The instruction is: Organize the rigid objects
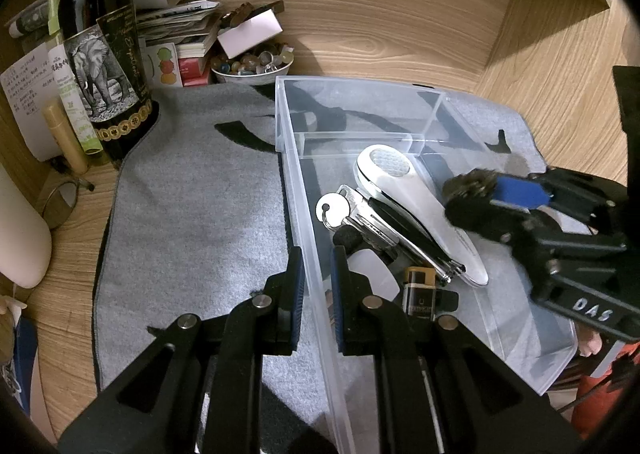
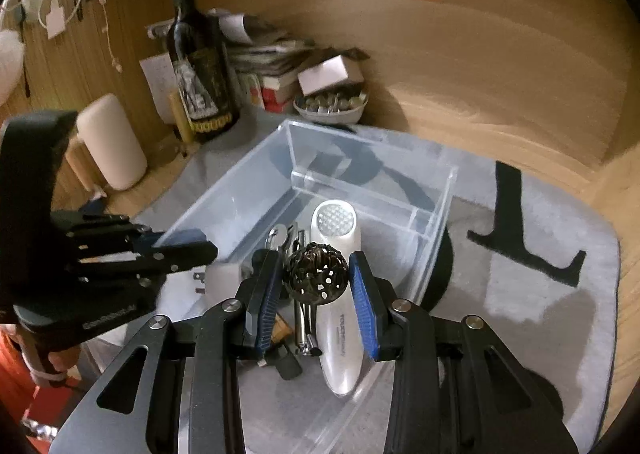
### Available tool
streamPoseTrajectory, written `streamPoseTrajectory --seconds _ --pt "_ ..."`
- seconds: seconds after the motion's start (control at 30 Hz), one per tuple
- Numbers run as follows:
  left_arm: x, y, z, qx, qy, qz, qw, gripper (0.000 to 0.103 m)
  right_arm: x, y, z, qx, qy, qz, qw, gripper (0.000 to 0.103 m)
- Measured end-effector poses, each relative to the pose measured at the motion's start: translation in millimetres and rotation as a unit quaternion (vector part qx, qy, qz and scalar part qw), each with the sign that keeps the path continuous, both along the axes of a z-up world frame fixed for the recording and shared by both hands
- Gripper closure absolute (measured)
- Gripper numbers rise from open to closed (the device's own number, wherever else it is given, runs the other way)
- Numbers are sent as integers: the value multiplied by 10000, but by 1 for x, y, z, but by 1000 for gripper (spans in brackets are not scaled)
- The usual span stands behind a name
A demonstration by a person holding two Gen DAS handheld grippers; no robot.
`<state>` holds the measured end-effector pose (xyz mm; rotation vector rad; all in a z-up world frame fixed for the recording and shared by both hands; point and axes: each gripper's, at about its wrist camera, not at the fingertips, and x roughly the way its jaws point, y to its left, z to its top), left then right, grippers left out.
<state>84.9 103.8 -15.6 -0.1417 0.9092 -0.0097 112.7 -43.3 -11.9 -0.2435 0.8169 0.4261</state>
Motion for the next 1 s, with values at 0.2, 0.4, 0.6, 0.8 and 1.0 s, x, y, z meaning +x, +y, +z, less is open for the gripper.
streamPoseTrajectory --seconds 0.2,0.4,0.6,0.8,1.0 --pt "1 0 0 -38 12 6 10000 92 4 5 -10 -166 187 28 9997 71" --pt "1 2 3 -46 25 -16 10000 92 1 3 -5 -71 165 19 9998 60" --pt "-4 4 14 46 -83 46 9999 88 -8 0 3 29 25 11 10000 55" --pt "-16 7 32 121 -287 234 9992 69 -26 -8 20 211 -309 76 9993 46" --pt "-37 -9 50 210 -729 177 9970 50 -46 -21 37 482 -645 52 9967 29"
